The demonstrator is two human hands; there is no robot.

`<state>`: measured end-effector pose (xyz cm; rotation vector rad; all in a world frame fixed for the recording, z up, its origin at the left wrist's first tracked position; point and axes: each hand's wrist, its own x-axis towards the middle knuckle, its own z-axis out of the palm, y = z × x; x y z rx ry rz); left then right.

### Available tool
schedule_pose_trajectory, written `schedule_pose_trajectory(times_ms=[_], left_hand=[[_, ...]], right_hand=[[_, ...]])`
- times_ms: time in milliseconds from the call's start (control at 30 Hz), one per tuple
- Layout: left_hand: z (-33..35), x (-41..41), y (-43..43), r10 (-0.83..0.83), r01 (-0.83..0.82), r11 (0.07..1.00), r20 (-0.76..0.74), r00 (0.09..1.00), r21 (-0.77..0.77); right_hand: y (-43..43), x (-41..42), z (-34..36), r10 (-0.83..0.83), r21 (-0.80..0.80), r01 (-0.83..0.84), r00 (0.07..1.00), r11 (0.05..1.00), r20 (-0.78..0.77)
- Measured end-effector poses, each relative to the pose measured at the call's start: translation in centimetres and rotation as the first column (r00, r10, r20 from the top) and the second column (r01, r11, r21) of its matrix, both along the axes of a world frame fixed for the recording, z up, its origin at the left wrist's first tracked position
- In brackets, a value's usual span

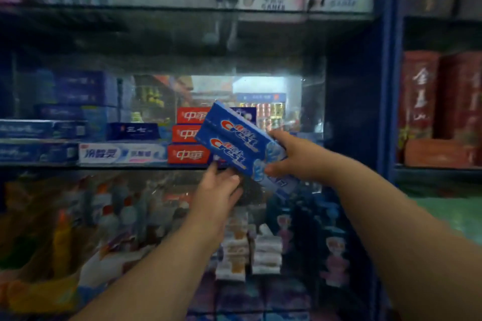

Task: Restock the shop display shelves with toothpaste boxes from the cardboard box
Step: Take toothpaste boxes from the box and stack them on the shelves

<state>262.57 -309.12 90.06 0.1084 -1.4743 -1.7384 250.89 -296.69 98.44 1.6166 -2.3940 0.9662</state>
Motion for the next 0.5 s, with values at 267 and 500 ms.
schedule_pose_trajectory(times_ms=[267,500], left_hand=[[3.2,-8.0,4.7,0.381,-0.038,0.710,0.337,0.861,-0.704],[5.6,-13.6,4.4,0.513,0.005,0.516,0.314,0.799,-0.857]], right_hand=[[4.3,-10.7,5.7,-0.334,0.120,0.382,0.895,0.916,-0.297],[-0.3,-19.6,6.1,-0.296,0.306,0.460,0.839,0.833,-0.457]])
